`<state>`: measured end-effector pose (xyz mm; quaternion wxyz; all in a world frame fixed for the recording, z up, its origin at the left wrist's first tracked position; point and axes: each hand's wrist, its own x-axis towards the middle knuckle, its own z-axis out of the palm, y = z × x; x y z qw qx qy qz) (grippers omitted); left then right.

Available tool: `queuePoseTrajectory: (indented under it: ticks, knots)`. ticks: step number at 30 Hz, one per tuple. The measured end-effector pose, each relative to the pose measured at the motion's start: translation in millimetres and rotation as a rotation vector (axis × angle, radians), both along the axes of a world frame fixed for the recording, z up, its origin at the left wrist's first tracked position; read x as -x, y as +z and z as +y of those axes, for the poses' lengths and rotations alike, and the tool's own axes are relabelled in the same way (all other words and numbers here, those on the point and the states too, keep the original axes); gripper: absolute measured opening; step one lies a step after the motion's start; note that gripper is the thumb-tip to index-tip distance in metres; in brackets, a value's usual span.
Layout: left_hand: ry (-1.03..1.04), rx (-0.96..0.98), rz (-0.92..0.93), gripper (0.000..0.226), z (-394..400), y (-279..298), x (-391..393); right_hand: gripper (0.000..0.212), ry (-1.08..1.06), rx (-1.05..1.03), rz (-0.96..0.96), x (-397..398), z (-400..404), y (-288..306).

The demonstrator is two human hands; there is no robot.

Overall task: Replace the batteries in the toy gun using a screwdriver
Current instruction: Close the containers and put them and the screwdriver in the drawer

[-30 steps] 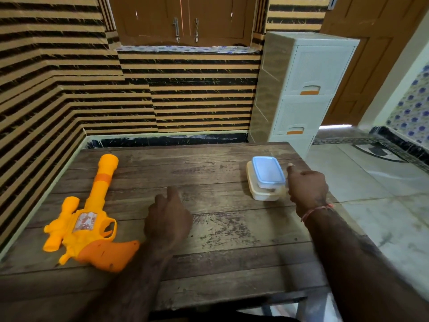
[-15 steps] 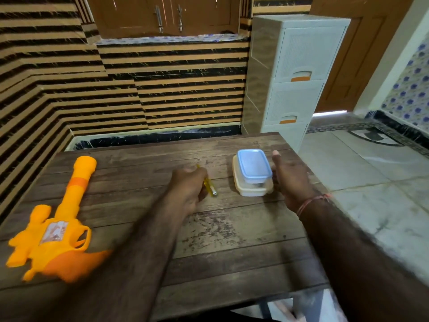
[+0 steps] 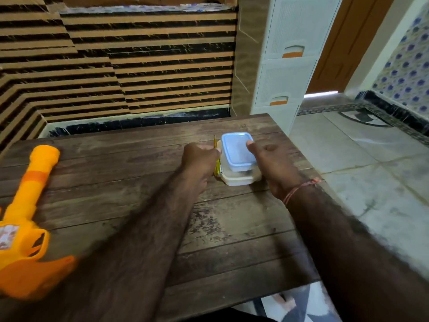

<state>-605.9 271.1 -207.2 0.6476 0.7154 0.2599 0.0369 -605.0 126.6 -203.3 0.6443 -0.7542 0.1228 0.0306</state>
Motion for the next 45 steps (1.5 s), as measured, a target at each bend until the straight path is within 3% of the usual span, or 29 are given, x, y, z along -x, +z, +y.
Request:
queuePoseTrajectory:
  ticks: [4, 9, 13, 16, 21, 28, 35, 38, 45]
  knots:
    - [0.133, 0.088, 0.018, 0.027, -6, 3, 8, 0.031, -0.053, 0.013, -0.01, 10, 13, -4]
    - [0.198, 0.24, -0.004, 0.021, -2, 18, 41, 0.016, -0.119, -0.168, -0.054, 44, 30, 1]
    - [0.202, 0.311, -0.064, 0.022, 8, 44, 81, 0.031, -0.149, -0.346, -0.05, 85, 51, 25]
    - [0.216, 0.268, -0.145, 0.022, 22, 65, 113, 0.043, -0.131, -0.376, -0.048, 120, 70, 46]
    - [0.233, 0.136, -0.237, 0.021, 44, 93, 163, 0.015, 0.0, -0.425, -0.046, 167, 91, 74]
    - [0.325, -0.037, -0.346, 0.03, 64, 116, 200, 0.014, 0.039, -0.35, -0.158, 203, 115, 105]
    - [0.287, -0.042, -0.346, 0.028, 74, 121, 164, 0.013, 0.064, -0.273, -0.216, 162, 121, 116]
    - [0.283, -0.072, -0.321, 0.03, 86, 116, 131, 0.021, 0.068, -0.218, -0.288, 128, 131, 108]
    - [0.316, -0.048, -0.284, 0.03, 111, 97, 24, 0.017, 0.037, -0.134, -0.364, 13, 159, 84]
